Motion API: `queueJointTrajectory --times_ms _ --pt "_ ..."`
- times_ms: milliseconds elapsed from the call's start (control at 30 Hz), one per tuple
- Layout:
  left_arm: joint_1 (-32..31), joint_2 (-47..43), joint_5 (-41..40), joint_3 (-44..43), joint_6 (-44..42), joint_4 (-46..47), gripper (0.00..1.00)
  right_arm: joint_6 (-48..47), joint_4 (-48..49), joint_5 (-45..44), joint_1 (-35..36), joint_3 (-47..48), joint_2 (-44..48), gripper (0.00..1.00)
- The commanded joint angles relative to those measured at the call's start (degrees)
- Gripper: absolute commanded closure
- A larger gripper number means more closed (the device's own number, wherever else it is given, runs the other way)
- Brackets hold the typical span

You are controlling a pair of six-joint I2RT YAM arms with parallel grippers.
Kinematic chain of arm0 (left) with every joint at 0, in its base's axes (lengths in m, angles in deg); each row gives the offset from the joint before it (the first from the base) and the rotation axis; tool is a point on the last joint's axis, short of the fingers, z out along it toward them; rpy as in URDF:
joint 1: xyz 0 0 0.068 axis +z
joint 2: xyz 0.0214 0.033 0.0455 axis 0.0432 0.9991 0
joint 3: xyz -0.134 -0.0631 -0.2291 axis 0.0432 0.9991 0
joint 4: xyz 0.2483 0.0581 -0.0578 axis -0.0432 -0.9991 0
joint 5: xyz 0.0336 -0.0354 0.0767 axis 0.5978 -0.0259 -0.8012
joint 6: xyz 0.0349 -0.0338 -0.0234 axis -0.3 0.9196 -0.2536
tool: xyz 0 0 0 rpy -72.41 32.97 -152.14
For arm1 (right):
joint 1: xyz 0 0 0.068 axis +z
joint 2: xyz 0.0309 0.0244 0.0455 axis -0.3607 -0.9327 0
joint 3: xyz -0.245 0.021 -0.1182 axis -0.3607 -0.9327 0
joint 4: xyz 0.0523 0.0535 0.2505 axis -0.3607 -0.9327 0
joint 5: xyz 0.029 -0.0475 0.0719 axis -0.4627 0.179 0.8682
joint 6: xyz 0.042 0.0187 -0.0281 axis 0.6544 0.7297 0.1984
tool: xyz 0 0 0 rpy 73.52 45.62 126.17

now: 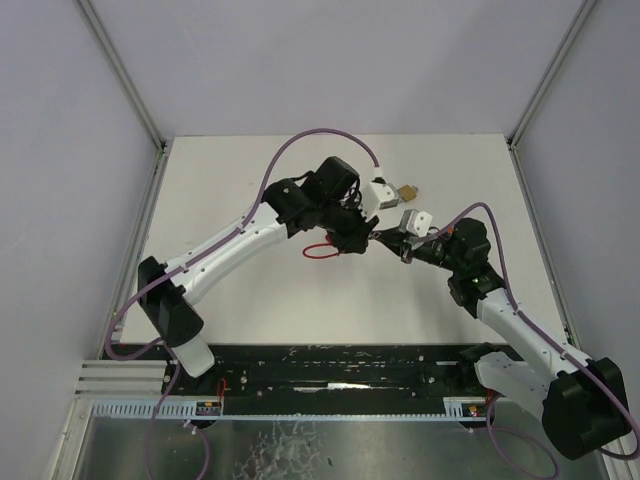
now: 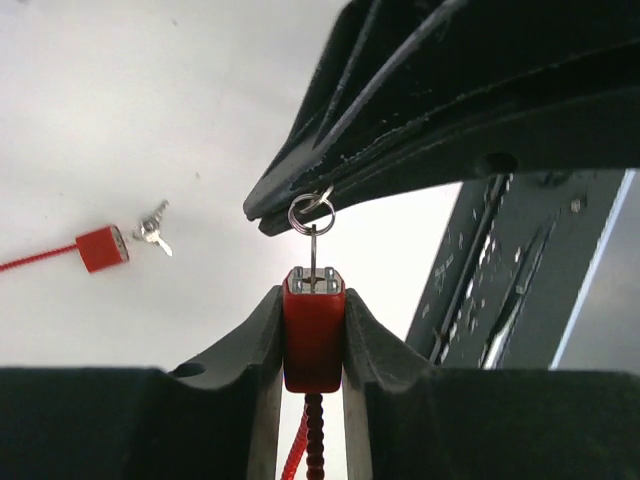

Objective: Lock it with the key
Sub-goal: Place the lock at the center of the board.

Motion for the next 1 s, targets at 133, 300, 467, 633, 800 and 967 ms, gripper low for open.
queueJointTrajectory --times_ms 133,300,467,633,800,967 --pt "1.65 0.03 4.02 9.19 20.4 22.6 1.0 -4.07 -8.69 -29.45 -0.33 6.21 2.9 1.0" --pt "1.74 -3.69 5.57 20.38 34.87 41.98 1.0 -4.23 -9.3 -34.72 -1.37 7.28 4.73 1.0" --pt "1.66 -6.24 7.74 29.01 40.82 53.59 1.0 -3.7 -9.63 -33.25 -3.42 7.06 4.15 1.0" --pt "4.57 -11.11 1.52 30.07 32.8 50.12 1.0 -2.5 -12.91 -22.71 -5.65 6.96 3.02 1.0" --pt "13.17 -15.71 -0.49 37.36 38.05 61.67 1.0 -0.05 -14.87 -2.57 -8.8 5.76 -3.48 1.0" --pt "23.68 -12.07 4.2 40.68 52.24 70.22 1.0 1.0 -12.6 5.42 -9.23 6.63 -11.99 1.0"
